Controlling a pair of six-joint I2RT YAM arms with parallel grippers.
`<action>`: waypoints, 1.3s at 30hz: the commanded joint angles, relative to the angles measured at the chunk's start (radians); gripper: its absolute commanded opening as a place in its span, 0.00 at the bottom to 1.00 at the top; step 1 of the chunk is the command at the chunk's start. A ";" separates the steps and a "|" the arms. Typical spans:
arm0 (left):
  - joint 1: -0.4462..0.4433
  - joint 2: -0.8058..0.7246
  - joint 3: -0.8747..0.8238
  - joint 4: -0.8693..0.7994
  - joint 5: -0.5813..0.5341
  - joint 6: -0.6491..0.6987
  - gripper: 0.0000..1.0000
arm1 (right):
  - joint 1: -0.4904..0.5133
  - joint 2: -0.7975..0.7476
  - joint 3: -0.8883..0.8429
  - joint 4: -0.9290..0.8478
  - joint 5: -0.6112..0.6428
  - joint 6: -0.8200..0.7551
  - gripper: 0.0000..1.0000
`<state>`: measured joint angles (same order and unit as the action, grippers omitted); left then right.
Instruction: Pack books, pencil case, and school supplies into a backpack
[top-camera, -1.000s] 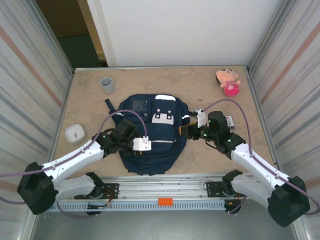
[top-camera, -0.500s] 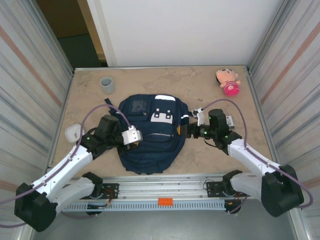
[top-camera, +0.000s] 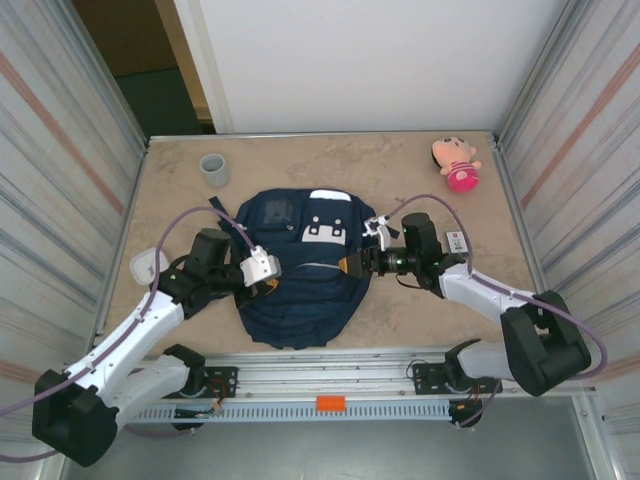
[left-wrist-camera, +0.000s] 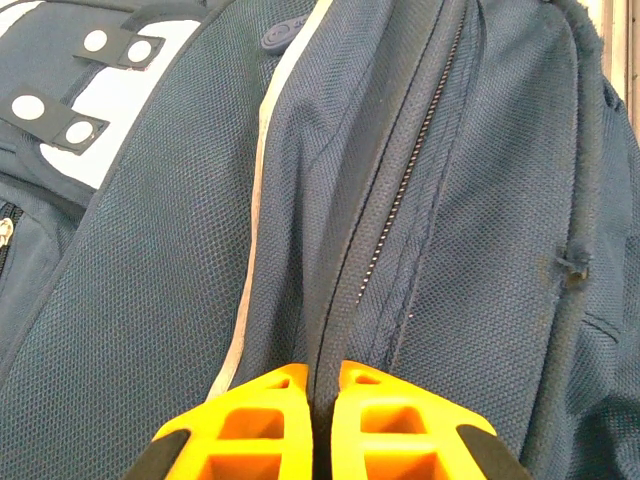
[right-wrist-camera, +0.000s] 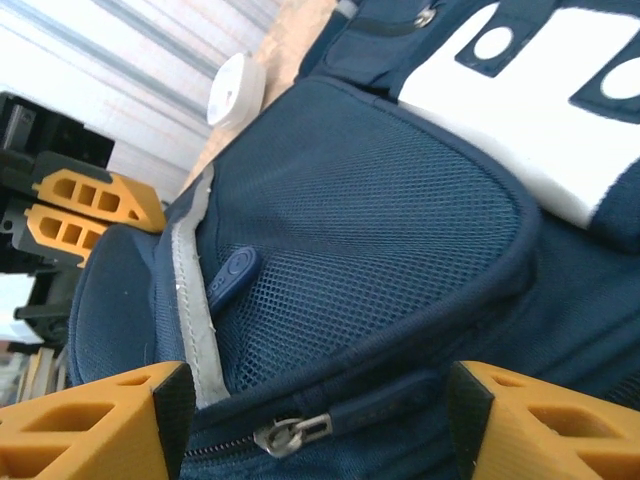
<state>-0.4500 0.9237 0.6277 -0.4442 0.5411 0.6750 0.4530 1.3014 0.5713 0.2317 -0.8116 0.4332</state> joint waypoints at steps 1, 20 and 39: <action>0.011 -0.029 0.008 0.089 0.095 -0.038 0.02 | 0.032 0.039 0.054 0.043 -0.062 -0.018 0.68; 0.029 -0.025 0.005 0.096 0.043 -0.040 0.02 | 0.029 -0.024 0.066 -0.197 -0.217 -0.107 0.44; 0.054 -0.048 -0.005 0.156 0.165 -0.081 0.02 | -0.023 -0.072 0.111 -0.233 -0.046 -0.163 0.71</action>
<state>-0.4053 0.9062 0.6086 -0.3981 0.6060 0.6300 0.4316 1.2015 0.6308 -0.0097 -0.8959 0.3016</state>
